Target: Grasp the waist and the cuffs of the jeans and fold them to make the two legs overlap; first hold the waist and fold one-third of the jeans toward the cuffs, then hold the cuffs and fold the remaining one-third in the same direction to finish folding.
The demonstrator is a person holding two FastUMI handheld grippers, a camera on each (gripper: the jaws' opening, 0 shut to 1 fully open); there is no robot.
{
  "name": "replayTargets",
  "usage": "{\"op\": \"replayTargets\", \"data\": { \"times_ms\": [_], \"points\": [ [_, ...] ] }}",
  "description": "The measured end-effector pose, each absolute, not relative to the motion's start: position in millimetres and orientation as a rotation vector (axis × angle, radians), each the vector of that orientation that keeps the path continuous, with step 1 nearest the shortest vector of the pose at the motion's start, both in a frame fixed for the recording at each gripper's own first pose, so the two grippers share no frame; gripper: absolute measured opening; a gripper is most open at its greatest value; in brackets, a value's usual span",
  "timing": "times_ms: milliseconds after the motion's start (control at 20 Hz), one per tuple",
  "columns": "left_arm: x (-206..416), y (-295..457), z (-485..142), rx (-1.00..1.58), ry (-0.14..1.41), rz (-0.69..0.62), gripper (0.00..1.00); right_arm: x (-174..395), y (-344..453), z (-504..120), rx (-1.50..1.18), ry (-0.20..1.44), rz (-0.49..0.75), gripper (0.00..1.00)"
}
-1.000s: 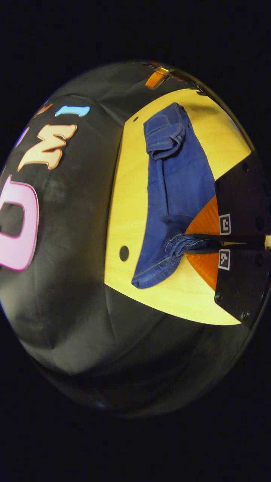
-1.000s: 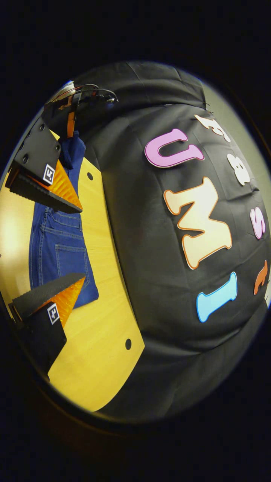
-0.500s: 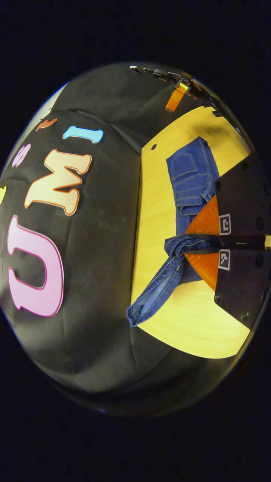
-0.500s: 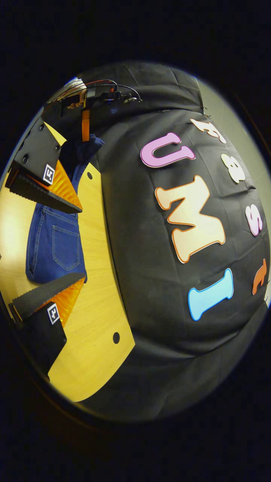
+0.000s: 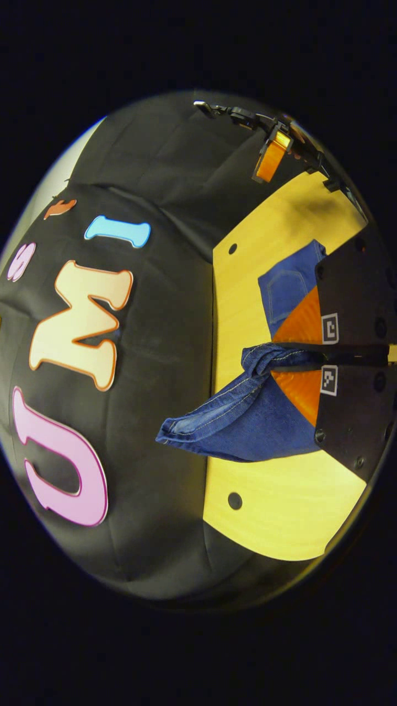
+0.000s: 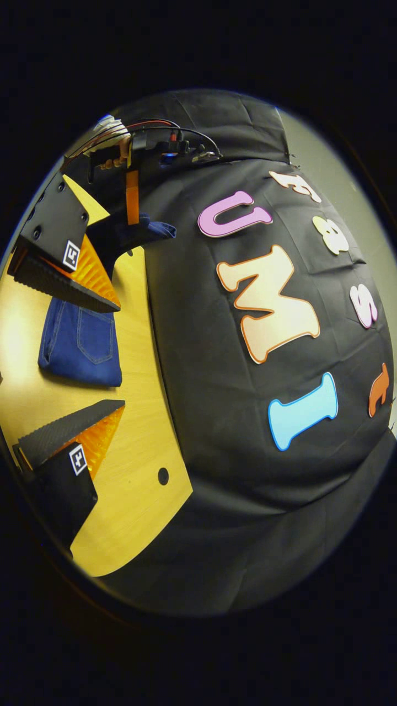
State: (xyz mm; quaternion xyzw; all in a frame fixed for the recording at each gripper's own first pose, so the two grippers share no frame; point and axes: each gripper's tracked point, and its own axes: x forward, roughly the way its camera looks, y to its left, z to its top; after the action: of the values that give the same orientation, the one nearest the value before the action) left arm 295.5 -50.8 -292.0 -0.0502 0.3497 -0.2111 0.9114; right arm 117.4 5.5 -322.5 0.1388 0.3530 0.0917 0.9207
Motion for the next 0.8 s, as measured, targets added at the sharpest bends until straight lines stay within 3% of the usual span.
{"op": "replayTargets", "data": {
  "times_ms": [400,800],
  "points": [
    [290.7,-140.7,-332.8,-0.121,0.755,-0.511,0.00,113.1,-57.2,-326.4,0.272,0.723,0.149,0.98],
    [256.5,-177.7,-415.0,-0.038,0.813,-0.485,0.01,104.4,-94.7,-340.0,0.267,0.758,0.143,0.98]
  ]
}}
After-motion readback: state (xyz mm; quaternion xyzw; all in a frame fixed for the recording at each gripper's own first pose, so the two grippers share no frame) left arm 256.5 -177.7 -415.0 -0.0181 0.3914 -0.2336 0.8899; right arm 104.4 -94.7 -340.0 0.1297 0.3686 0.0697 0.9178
